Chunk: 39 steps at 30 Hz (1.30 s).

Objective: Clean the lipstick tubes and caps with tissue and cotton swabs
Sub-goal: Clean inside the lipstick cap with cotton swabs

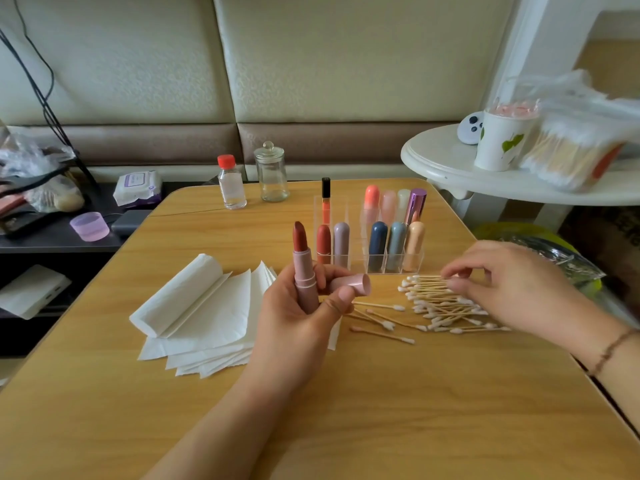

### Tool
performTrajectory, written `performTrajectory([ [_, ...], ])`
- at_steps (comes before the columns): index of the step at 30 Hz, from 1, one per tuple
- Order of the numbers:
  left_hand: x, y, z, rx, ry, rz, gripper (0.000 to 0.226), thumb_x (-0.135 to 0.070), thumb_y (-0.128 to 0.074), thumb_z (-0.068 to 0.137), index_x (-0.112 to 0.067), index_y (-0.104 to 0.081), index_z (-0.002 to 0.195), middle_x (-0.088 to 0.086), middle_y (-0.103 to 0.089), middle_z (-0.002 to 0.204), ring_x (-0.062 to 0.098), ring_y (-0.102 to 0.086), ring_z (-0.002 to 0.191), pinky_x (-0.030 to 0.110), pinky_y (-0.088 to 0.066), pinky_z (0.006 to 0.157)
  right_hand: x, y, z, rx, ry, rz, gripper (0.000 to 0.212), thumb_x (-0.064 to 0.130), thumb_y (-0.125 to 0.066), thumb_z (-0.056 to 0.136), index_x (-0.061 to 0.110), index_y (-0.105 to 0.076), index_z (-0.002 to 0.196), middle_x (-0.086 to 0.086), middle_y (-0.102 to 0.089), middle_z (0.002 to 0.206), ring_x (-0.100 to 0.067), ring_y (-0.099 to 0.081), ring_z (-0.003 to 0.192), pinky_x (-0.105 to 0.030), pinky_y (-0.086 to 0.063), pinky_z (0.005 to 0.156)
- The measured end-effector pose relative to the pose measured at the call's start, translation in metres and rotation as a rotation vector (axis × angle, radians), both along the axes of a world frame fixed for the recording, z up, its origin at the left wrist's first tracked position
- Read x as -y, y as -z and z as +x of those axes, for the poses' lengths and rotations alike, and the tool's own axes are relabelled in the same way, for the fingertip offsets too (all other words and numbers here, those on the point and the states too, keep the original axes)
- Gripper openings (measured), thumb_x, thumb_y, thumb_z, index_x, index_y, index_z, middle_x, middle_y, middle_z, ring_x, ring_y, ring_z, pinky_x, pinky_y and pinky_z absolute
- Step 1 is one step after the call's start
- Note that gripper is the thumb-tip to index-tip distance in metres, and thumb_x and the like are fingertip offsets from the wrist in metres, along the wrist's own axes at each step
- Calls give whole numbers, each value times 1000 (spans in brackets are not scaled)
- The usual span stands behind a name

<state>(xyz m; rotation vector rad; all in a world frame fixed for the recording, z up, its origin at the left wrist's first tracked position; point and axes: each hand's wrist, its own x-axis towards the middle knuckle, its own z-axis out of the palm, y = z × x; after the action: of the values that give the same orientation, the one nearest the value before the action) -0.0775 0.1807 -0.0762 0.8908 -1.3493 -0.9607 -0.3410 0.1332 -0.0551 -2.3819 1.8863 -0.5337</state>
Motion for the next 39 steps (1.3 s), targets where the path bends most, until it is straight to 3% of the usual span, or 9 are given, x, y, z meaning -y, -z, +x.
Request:
performTrajectory([
  [8,2,2,-1,-42,35,41,20,-17,-66,81,-4,-66,96,6,-75,94,21,-71,87,32,-56,74,20,3,6,-16,25,70,8,47,-61,93,47,-68,98,25,-59,96,3,-54,83,-29,-51,72],
  [12,1,1,-1,-50,34,45,4,-16,-69,84,-19,-68,86,6,-75,94,22,-71,87,33,-57,72,29,3,13,-39,2,149,4,46,-65,91,44,-69,92,25,-59,97,1,-55,88,-29,-50,76],
  [16,1,0,-1,-65,43,37,12,-13,-65,83,-25,-67,82,6,-75,94,21,-71,87,32,-57,71,26,6,12,-94,-14,107,5,43,-61,95,42,-62,89,26,-55,92,1,-51,88,-27,-46,74],
  [19,1,1,0,-55,41,47,11,-7,-66,88,-17,-65,86,6,-75,94,22,-70,87,33,-57,71,23,12,10,-82,-23,78,10,37,-53,99,40,-54,90,25,-52,91,-4,-50,95,-30,-48,78],
  [24,0,-2,-1,-74,52,34,24,-14,-68,87,-36,-69,77,7,-74,94,22,-69,86,33,-58,71,8,15,5,-23,-63,-111,13,17,-45,102,29,-51,99,19,-45,76,2,-45,64,-22,-34,51],
  [28,0,-1,-1,-67,66,21,14,-15,-67,86,-28,-66,80,8,-74,95,24,-69,88,33,-57,72,-10,16,6,68,-219,-172,27,26,-41,102,30,-62,117,27,-50,81,-14,-51,52,-19,-41,44],
  [31,1,0,0,-83,76,19,21,-14,-64,84,-33,-66,76,9,-74,95,24,-69,87,33,-57,72,-20,13,14,83,-288,-221,29,45,-44,101,34,-71,104,27,-52,74,0,-54,63,-10,-34,44],
  [35,1,-2,0,-125,127,32,28,-11,-63,84,-37,-69,77,7,-74,95,24,-68,89,35,-56,73,-34,5,34,140,-360,-270,30,51,-51,92,34,-75,84,23,-53,67,-2,-51,58,-22,-40,47],
  [39,4,3,1,-122,153,36,17,-3,-65,82,-13,-53,88,9,-73,97,20,-69,91,36,-57,75,-49,-11,58,367,-431,-293,21,38,-61,90,25,-76,81,19,-51,65,-7,-50,57,-16,-35,51],
])
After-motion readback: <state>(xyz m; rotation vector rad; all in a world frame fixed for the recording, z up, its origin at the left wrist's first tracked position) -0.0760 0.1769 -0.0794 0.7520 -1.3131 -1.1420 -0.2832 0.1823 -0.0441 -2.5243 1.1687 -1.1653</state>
